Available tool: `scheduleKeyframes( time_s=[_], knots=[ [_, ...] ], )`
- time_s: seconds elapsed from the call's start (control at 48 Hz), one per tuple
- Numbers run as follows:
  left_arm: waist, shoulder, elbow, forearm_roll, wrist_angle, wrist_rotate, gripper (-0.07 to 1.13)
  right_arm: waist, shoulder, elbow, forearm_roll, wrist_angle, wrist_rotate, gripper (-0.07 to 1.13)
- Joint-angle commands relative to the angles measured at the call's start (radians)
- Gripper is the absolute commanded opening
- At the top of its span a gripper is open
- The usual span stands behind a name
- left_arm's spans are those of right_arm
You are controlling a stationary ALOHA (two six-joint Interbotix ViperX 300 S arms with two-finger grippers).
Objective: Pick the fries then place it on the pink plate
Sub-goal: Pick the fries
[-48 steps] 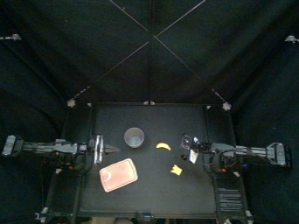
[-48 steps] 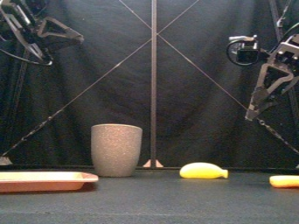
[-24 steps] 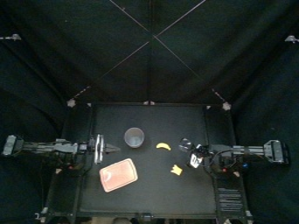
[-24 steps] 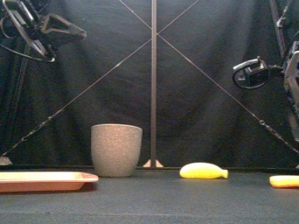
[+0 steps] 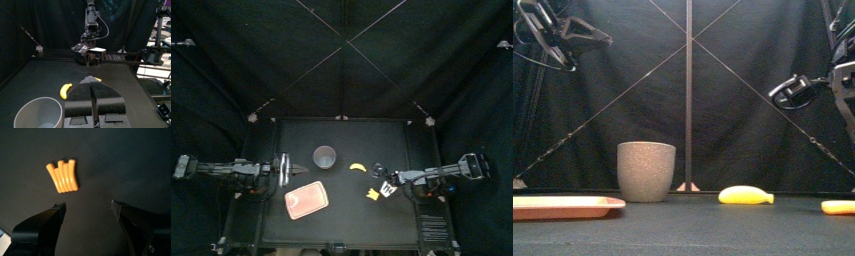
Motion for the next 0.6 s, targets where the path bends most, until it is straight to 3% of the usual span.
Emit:
scheduleKeyframes(
  time_s=[0.021, 0.167, 0.375, 0.604],
  knots=[
    [0.009, 0.003, -0.011, 0.002, -0.008, 0.000, 0.00, 0.058, 0.041, -0.041, -0.071, -0.020, 0.054, 1.03],
    [0.009, 0.005, -0.005, 0.003, -0.008, 0.002, 0.00, 0.124, 0.106, -0.067, -0.150, -0.078, 0.153, 1.03],
    [0.011, 0.003, 0.012, 0.002, -0.008, 0.000, 0.00, 0.146, 0.181, -0.071, -0.285, -0.100, 0.253, 1.03],
    [0.012, 0.003, 0.032, 0.003, -0.008, 0.002, 0.00, 0.149, 0.222, -0.072, -0.298, -0.192, 0.290, 1.03]
  ],
)
